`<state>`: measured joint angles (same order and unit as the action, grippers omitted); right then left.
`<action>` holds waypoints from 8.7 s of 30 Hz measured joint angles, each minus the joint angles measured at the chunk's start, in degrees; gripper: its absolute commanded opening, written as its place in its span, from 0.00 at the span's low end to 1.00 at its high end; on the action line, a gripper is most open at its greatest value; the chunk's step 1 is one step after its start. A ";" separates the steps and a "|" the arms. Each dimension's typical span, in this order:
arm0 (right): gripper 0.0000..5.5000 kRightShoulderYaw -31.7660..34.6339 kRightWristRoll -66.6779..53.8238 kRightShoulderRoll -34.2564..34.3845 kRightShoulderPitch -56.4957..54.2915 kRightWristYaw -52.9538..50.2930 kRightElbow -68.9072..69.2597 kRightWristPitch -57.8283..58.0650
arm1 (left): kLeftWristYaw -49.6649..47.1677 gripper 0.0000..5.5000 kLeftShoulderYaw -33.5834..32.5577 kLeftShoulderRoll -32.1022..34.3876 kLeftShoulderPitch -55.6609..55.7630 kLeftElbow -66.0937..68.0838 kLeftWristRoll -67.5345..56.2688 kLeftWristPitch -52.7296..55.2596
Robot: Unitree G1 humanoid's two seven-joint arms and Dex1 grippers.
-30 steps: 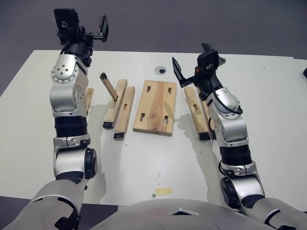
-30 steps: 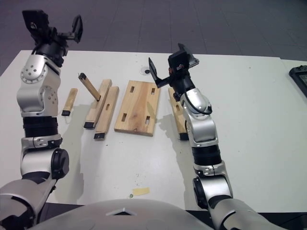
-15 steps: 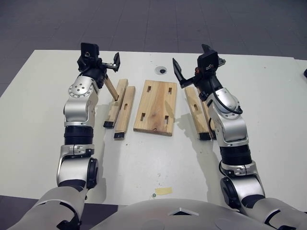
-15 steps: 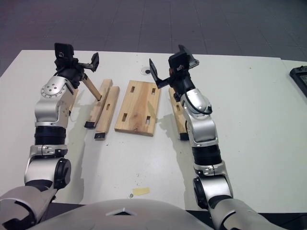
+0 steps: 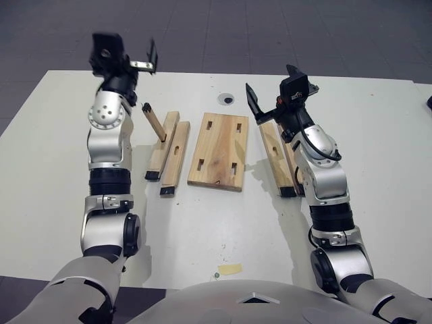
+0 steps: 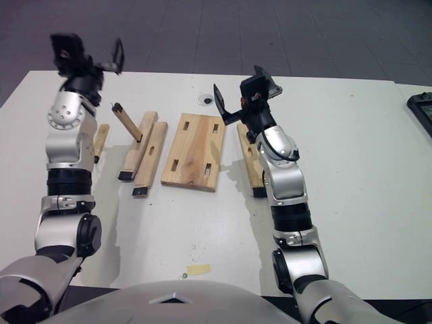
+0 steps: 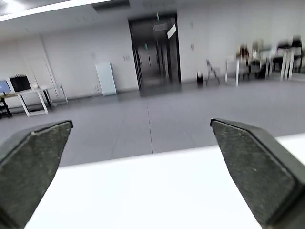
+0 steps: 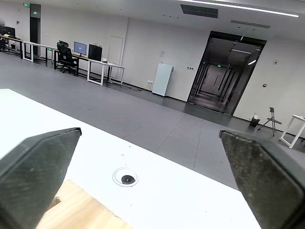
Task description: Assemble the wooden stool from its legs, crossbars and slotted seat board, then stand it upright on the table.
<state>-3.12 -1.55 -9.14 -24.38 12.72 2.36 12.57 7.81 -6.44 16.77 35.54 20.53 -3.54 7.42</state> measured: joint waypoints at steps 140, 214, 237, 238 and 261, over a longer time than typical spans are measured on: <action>0.32 26.96 -59.00 10.60 -31.00 -3.27 -25.50 35.70 | 17.78 0.37 8.83 3.15 -25.54 -41.58 -4.52 6.21; 0.18 21.53 -62.05 5.64 12.98 -37.80 21.45 27.58 | -11.10 0.98 -12.60 -10.57 -12.67 -30.44 -17.41 3.78; 0.19 9.25 -38.50 5.90 8.18 -25.36 14.10 13.07 | -10.65 0.98 -8.88 -11.64 -11.30 -30.53 -17.46 3.12; 0.19 10.45 -40.32 6.18 8.85 -25.39 15.02 14.42 | -8.46 0.98 -7.57 -11.00 -11.88 -31.28 -18.58 5.58; 0.18 15.26 -53.14 6.35 -4.99 -28.26 19.08 26.74 | 23.17 0.98 19.22 5.69 -24.47 -42.03 -16.80 20.38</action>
<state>12.14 -54.69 -2.79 -29.37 -15.54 21.44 39.31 30.98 12.77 22.45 11.07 -21.50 -20.34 27.80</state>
